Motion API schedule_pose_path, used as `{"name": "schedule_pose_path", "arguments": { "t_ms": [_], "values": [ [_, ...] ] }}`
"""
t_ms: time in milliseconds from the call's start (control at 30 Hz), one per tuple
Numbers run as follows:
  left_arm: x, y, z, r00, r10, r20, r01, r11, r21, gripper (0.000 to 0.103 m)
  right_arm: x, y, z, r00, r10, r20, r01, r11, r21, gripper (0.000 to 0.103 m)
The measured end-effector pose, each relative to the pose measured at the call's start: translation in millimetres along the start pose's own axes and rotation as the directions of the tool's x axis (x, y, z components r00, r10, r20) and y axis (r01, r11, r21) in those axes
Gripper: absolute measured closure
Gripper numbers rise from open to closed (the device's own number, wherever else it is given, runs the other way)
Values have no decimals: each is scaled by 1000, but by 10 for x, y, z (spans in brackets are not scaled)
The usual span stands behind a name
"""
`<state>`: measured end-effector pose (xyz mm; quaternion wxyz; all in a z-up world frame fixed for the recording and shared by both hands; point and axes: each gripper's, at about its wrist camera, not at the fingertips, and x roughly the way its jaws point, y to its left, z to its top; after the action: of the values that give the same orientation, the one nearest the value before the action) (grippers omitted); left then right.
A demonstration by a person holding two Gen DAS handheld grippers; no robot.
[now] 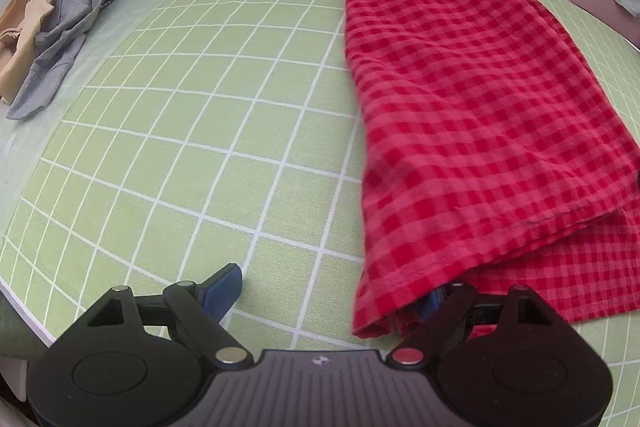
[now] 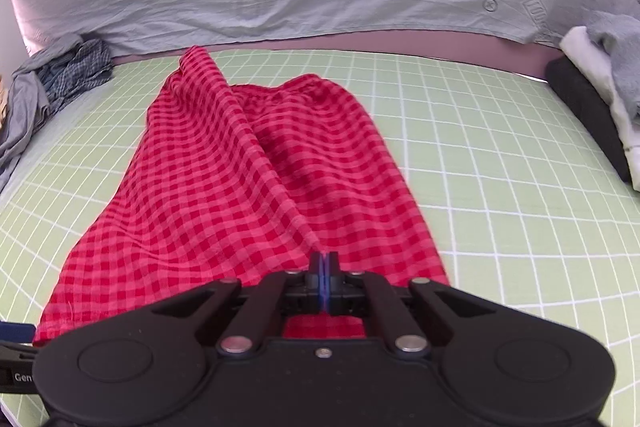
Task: Fold clothes
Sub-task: 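Fold the shorts' side over lengthwise with the right tool, then release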
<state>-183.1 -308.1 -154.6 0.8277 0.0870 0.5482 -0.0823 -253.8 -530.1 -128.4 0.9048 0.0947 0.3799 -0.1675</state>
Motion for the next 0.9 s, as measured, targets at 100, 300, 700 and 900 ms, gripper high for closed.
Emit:
{"name": "schedule_pose_path", "arguments": {
  "t_ms": [100, 300, 700, 900],
  "values": [
    [6, -21, -5, 1000, 8, 6, -8, 1000, 1, 15, -87, -193, -81, 999, -43, -3, 44, 998, 42, 102],
    [4, -34, -30, 1000, 23, 18, -23, 1000, 11, 14, -252, -499, -394, 992, -115, -49, 119, 988, 94, 102],
    [-46, 65, -130, 1000, 13, -9, -13, 1000, -25, 15, -362, -632, -871, 980, -109, -168, 127, 986, 105, 102],
    [-255, 320, 35, 998, 4, 58, 2, 994, -108, 15, -466, -670, -761, 987, -98, -128, 115, 984, 135, 67]
  ]
}}
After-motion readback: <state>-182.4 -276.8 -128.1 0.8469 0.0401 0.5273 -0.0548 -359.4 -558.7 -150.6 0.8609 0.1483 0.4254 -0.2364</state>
